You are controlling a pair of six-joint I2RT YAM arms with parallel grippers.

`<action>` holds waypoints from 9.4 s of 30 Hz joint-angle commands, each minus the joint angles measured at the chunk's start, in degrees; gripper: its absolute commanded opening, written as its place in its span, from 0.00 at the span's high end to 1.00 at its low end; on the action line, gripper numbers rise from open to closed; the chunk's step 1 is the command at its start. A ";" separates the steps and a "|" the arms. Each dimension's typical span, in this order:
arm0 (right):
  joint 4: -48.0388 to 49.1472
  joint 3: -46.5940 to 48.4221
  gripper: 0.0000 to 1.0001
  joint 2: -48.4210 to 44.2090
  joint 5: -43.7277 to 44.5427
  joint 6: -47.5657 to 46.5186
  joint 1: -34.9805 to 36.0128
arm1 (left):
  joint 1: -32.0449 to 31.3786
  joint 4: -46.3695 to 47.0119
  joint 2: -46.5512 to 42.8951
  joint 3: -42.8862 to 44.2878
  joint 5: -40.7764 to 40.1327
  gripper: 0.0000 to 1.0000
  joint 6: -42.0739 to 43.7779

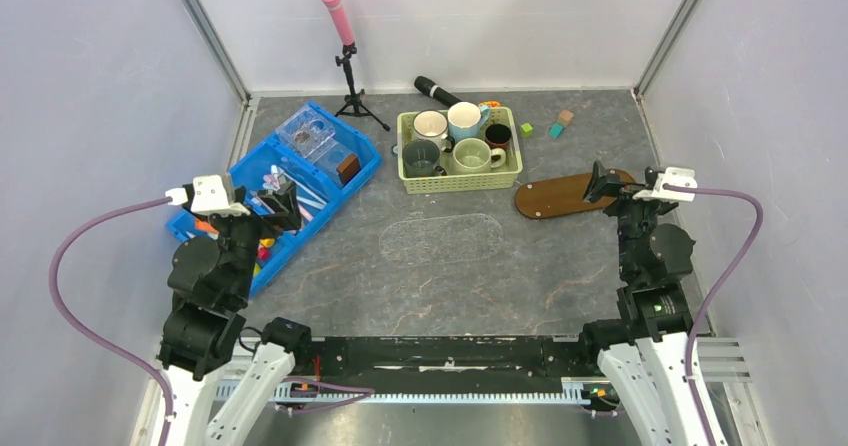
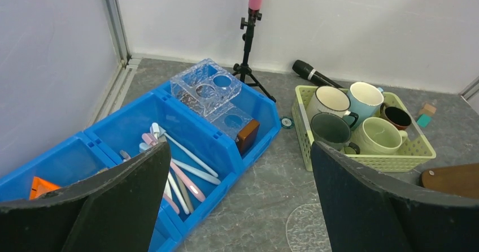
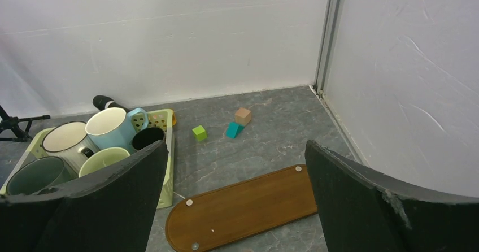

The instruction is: Prepare toiletry sets of a toothbrush and toothpaste on the tray

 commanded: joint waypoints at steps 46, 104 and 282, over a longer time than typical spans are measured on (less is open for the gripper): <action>-18.84 49.91 0.19 77.13 -15.55 -5.88 11.26 | -0.06 5.79 9.55 -11.13 5.23 0.00 -5.42; -21.60 57.23 0.51 87.32 -13.64 -6.65 14.94 | 0.39 5.62 11.61 -11.32 6.73 0.00 -5.41; -22.30 24.88 1.00 49.04 -0.21 21.00 -26.09 | -4.39 5.00 2.40 -12.20 1.89 0.00 -4.91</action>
